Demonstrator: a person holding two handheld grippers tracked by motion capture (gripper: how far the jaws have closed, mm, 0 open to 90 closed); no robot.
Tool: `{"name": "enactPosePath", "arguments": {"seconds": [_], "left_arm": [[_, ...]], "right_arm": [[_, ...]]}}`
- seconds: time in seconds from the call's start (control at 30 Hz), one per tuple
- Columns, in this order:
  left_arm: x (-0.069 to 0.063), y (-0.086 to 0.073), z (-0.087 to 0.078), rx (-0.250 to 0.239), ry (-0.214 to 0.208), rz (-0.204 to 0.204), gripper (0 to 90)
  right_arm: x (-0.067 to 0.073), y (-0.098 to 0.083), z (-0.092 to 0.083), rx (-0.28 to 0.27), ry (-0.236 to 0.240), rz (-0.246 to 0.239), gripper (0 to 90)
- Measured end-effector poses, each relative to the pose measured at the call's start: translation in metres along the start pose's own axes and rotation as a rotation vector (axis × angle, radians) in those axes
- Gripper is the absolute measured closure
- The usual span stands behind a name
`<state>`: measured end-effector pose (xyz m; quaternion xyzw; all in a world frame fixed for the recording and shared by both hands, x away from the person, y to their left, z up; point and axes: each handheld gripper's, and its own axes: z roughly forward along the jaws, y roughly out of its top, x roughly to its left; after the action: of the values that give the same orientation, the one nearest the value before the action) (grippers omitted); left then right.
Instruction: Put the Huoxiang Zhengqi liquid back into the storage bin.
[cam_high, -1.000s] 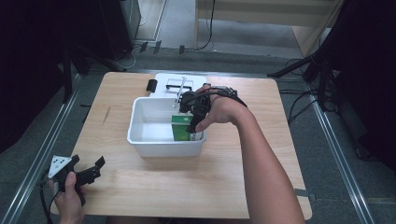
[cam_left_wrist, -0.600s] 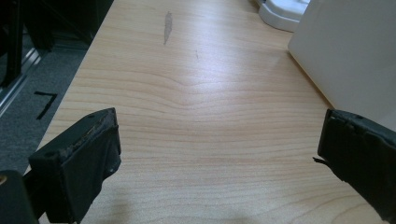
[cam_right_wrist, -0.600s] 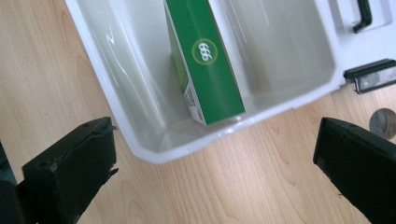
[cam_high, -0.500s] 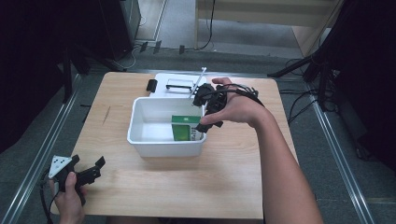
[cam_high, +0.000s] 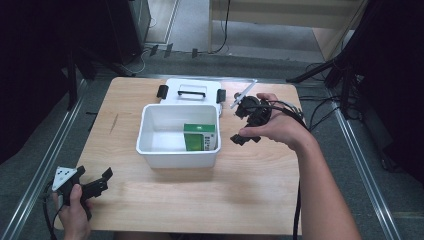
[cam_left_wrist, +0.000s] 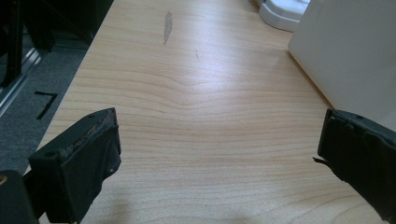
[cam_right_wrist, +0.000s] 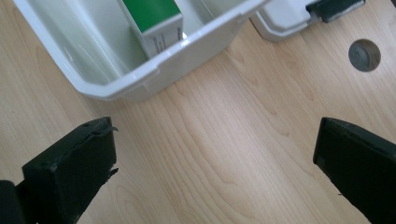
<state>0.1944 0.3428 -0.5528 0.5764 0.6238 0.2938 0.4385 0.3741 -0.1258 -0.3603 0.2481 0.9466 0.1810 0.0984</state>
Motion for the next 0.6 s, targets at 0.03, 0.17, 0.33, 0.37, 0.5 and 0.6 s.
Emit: {"name": "enactPosePath", "arguments": {"seconds": [0.03,0.17,0.33,0.37,0.5,0.6], "left_arm": [[0.0,0.0,0.0,0.0,0.0,0.002,0.0],[0.0,0.0,0.0,0.002,0.0,0.001,0.0],[0.0,0.0,0.0,0.002,0.001,0.001,0.0],[0.0,0.0,0.0,0.002,0.001,0.001,0.0],[0.0,0.0,0.0,0.001,0.002,0.002,0.0],[0.0,0.0,0.0,0.001,0.001,0.003,0.0]], "right_arm": [[0.0,0.0,0.0,0.0,0.0,0.0,0.0],[-0.004,-0.02,0.003,-0.022,-0.009,0.051,0.0],[-0.005,-0.046,0.006,-0.06,-0.049,0.1,0.0],[-0.006,-0.054,0.006,-0.085,-0.06,0.107,0.0],[-0.007,-0.076,0.006,-0.166,-0.08,0.133,0.0],[-0.009,-0.094,0.005,-0.218,-0.095,0.168,0.0]]}}
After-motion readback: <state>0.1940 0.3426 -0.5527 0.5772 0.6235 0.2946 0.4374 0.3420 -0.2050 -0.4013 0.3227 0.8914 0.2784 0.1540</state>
